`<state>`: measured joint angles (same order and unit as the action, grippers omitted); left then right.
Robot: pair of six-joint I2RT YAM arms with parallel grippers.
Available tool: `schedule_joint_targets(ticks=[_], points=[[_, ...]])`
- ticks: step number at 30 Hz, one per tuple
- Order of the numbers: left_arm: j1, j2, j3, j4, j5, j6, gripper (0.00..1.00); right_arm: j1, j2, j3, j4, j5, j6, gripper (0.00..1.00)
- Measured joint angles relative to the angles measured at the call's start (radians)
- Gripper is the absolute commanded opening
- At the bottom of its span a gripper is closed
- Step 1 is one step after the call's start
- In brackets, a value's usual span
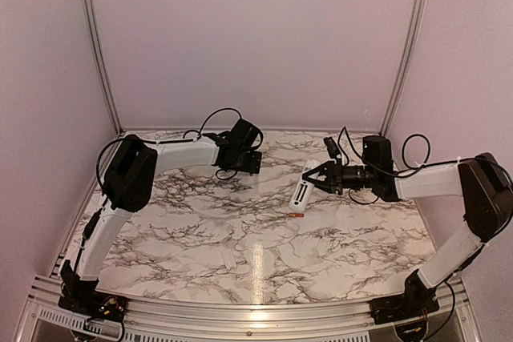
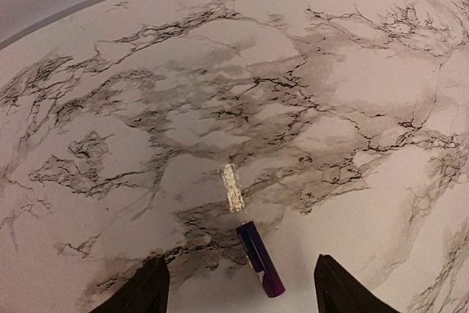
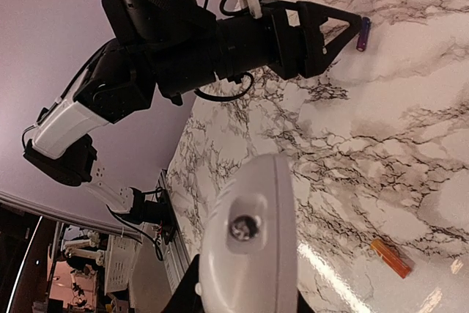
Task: Load the batteries into the remote control
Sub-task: Pick up the battery from the center of the board.
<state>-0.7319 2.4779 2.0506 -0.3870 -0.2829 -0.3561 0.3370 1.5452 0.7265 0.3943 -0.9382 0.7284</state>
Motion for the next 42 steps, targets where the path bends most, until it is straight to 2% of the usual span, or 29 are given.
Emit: schedule_joint_targets(ticks=[9, 22, 24, 26, 29, 32, 36, 39, 42], points=[[0.0, 0.108, 0.13, -0.051, -0.041, -0.018, 0.6, 0.0, 0.0, 0.0, -0.006, -0.001, 0.0, 0.0], [0.0, 0.131, 0.152, -0.104, -0.052, -0.022, 0.08, -0.002, 0.003, 0.0, -0.006, -0.003, 0.0, 0.0], [0.001, 0.089, 0.08, -0.093, -0.05, -0.029, 0.01, -0.002, 0.003, 0.0, -0.006, -0.003, 0.0, 0.0], [0.004, 0.029, -0.015, -0.085, -0.051, -0.045, 0.0, -0.002, 0.003, 0.0, -0.006, -0.003, 0.0, 0.0], [0.006, -0.111, -0.23, -0.079, -0.057, -0.077, 0.0, -0.002, 0.003, 0.0, -0.005, -0.003, 0.0, 0.0], [0.011, -0.301, -0.51, -0.048, -0.06, -0.141, 0.0, 0.003, 0.003, 0.0, -0.005, -0.003, 0.0, 0.0], [0.015, -0.566, -0.819, -0.004, -0.062, -0.295, 0.0, 0.016, 0.004, 0.0, -0.005, -0.002, 0.001, 0.0], [-0.003, -0.716, -0.929, -0.015, -0.1, -0.462, 0.0, 0.031, 0.008, 0.0, -0.004, -0.002, 0.002, 0.0], [-0.06, -0.769, -0.932, -0.066, -0.171, -0.651, 0.0, 0.04, 0.008, 0.003, -0.003, -0.002, 0.004, 0.0]])
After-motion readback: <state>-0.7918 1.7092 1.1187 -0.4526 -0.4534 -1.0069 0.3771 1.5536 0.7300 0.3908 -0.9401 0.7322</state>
